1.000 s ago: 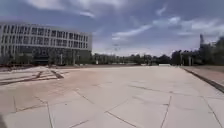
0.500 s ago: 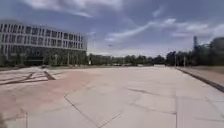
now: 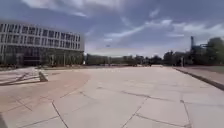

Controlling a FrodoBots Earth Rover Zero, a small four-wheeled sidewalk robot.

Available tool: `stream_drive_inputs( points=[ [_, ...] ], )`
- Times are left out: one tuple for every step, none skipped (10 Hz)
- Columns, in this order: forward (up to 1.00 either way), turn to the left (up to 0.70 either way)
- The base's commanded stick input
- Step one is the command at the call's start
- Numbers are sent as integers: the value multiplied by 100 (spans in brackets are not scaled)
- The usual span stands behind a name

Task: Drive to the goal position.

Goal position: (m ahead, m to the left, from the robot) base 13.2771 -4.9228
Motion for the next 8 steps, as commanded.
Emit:
stream_drive_inputs(
  points=[
    [70,0],
    [70,0],
    [70,0],
    [70,-2],
    [70,-6],
    [70,-9],
    [70,-12],
    [70,-14]
  ],
)
